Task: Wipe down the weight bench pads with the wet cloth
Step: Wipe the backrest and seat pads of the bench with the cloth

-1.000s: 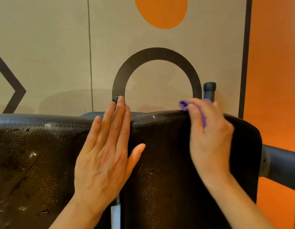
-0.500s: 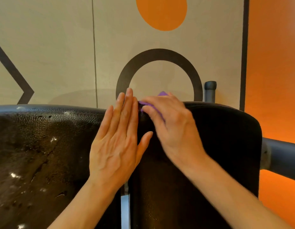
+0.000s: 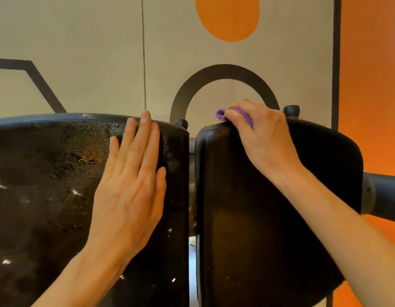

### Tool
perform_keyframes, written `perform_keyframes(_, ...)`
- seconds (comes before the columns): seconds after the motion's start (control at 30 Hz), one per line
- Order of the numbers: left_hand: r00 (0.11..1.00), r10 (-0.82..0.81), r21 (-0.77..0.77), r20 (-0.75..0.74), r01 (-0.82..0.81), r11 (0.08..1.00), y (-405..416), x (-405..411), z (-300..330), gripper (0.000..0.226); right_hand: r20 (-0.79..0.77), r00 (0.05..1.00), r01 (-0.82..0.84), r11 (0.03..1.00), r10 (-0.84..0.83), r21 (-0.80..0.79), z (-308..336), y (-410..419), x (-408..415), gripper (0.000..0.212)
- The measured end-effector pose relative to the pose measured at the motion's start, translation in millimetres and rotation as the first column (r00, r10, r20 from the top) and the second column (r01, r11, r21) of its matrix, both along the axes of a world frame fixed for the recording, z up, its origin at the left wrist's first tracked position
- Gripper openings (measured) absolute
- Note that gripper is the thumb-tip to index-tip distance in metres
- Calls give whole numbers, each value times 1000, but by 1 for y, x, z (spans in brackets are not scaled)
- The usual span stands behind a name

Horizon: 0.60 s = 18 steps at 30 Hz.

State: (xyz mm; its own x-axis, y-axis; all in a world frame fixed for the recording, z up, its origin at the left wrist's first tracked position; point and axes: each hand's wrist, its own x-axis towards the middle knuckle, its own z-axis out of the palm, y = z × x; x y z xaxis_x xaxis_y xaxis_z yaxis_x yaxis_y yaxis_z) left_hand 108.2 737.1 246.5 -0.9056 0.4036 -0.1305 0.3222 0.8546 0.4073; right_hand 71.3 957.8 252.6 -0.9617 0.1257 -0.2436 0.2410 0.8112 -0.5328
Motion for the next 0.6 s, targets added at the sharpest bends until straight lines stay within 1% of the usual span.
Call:
perform_keyframes(0.03, 1000, 0, 0, 6, 0, 1000, -3, 4, -1, 61, -23, 1000, -13, 1000, 14, 17, -2, -5, 3, 22)
perform_keyframes(0.1, 1000, 4, 7, 10, -4, 1000, -7, 11, -3, 61, -57, 991, -120, 992, 122, 35, -7, -17, 11, 20)
perform_keyframes(0.17, 1000, 7, 24, 15, -7, 1000, -10, 17, -4, 61, -68, 972, -226, 974, 227, 30, -5, -17, 16, 24)
perform_keyframes(0.23, 1000, 1, 33, 22, -2, 999, -12, 23, -5, 61, -100, 950, -295, 955, 297, 36, -5, -10, 21, 25)
perform_keyframes(0.27, 1000, -6, 31, 21, 6, 1000, -12, 27, -5, 62, -117, 935, -330, 942, 336, 65, -6, -10, 25, 25)
perform_keyframes(0.33, 1000, -26, 20, 18, 25, 999, -15, 34, -6, 62, -138, 891, -407, 895, 433, 181, -12, -21, 37, 25)
perform_keyframes(0.4, 999, -43, 15, 15, 42, 999, -18, 39, -7, 62, -135, 868, -434, 863, 477, 259, -17, -32, 50, 27)
perform_keyframes(0.5, 998, -54, 17, 15, 54, 998, -22, 44, -6, 62, -145, 845, -451, 832, 514, 323, -15, -33, 71, 27)
perform_keyframes(0.57, 998, -64, 4, 16, 64, 998, -25, 45, -4, 62, -109, 821, -491, 791, 560, 366, -12, -32, 77, 24)
perform_keyframes(0.6, 997, -70, -6, 17, 70, 998, -27, 46, -4, 63, -84, 829, -487, 789, 552, 375, -11, -33, 74, 23)
